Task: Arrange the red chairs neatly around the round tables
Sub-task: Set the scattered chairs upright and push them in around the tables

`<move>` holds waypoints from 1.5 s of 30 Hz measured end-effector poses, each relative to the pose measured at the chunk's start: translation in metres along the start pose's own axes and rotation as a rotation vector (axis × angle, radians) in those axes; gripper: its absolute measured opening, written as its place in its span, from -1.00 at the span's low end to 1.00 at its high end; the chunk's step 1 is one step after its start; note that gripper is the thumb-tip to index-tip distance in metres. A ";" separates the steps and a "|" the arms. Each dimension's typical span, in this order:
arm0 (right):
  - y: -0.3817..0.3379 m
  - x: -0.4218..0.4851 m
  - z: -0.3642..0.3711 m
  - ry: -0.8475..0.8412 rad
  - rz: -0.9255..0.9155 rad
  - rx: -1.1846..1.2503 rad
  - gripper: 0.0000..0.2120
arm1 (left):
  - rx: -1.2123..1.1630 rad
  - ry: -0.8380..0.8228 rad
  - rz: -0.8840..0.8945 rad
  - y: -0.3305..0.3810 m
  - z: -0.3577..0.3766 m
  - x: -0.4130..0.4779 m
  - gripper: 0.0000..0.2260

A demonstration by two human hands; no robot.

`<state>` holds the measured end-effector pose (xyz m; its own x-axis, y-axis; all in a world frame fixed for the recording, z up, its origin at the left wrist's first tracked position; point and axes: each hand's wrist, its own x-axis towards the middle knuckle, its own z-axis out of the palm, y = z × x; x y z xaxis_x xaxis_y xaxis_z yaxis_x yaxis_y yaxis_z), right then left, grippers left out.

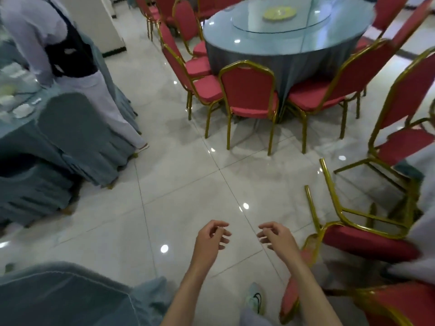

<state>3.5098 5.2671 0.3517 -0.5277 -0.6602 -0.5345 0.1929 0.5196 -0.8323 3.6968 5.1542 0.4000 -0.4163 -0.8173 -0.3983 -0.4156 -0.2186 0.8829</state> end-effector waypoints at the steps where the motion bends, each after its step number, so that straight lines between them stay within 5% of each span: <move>1: -0.009 0.011 -0.003 0.010 0.001 -0.002 -0.83 | 0.016 -0.020 0.008 0.008 0.002 0.013 -0.79; 7: -0.051 0.056 -0.025 0.120 -0.025 -0.027 -0.85 | 0.072 -0.208 0.067 0.054 0.024 0.085 -0.78; 13: -0.066 0.063 -0.045 0.437 -0.150 0.138 -0.81 | 0.157 -0.459 0.108 0.082 0.065 0.165 -0.78; 25: -0.019 0.053 -0.035 1.114 0.125 0.513 -0.81 | 0.407 -1.050 0.127 0.087 0.141 0.251 -0.78; 33: 0.069 0.010 0.025 1.280 0.283 0.699 -0.79 | 0.751 -1.455 0.233 0.029 0.192 0.247 -0.77; 45: 0.205 -0.036 0.114 1.384 0.481 0.983 -0.77 | 1.083 -1.744 0.363 -0.090 0.273 0.180 -0.76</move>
<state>3.6625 5.3361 0.1837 -0.4285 0.6119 -0.6648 0.6335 -0.3212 -0.7039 3.4383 5.1719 0.1806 -0.4550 0.6416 -0.6175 -0.0863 0.6585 0.7477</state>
